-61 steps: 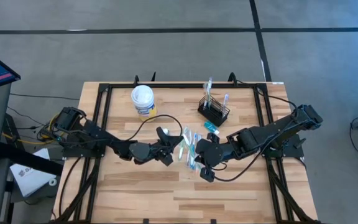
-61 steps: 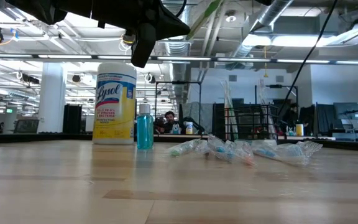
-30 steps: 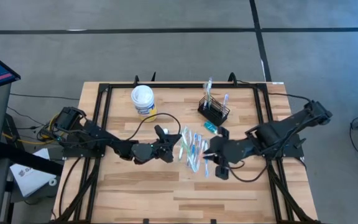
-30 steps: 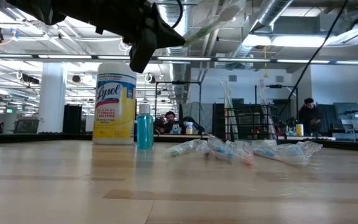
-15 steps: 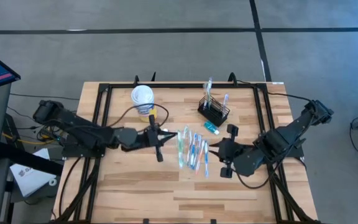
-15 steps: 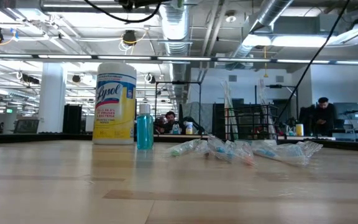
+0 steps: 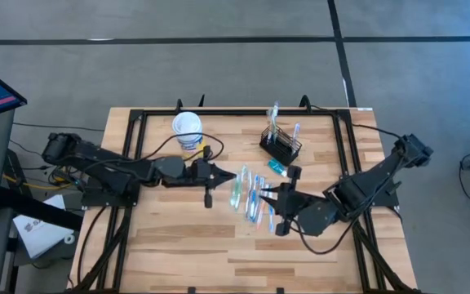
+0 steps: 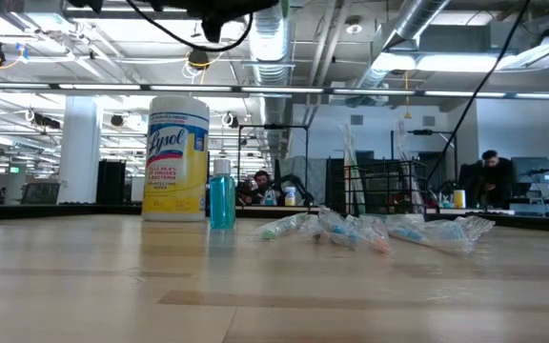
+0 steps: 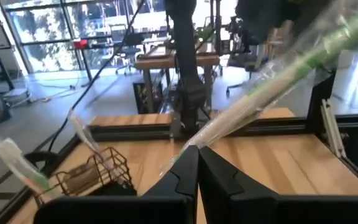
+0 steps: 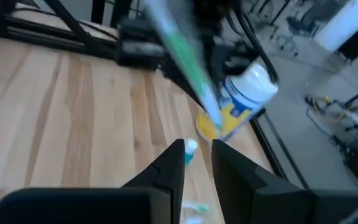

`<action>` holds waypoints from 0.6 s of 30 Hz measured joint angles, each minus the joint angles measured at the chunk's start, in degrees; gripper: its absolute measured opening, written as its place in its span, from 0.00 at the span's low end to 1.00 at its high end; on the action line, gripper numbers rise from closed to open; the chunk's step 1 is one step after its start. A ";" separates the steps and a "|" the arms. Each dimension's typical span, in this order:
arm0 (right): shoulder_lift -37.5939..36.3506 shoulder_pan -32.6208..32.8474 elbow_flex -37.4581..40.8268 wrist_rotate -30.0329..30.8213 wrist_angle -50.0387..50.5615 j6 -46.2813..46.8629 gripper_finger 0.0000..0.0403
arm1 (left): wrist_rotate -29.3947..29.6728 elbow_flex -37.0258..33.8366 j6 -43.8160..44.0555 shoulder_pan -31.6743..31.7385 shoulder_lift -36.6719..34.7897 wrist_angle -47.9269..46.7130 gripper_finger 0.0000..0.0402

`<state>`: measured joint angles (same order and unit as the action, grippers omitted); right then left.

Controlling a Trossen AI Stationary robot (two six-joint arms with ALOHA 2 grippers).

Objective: Pick & Place toothbrushing station
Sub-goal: Put the right green toothbrush into the black wire organizer

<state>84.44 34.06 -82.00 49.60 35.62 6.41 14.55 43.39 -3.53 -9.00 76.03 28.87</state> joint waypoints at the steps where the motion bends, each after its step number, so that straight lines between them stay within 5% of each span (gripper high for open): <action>1: 0.34 -0.19 0.00 0.02 -1.11 -1.06 0.18 | -0.01 -0.01 0.25 0.21 0.10 -0.42 0.00; 18: 1.14 -4.97 0.02 -1.66 -6.08 -3.94 0.18 | -1.56 -0.04 0.98 1.06 0.11 -0.36 0.00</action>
<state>85.58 29.09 -81.97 47.94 29.54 2.46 12.99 43.35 -2.55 -7.94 76.14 28.51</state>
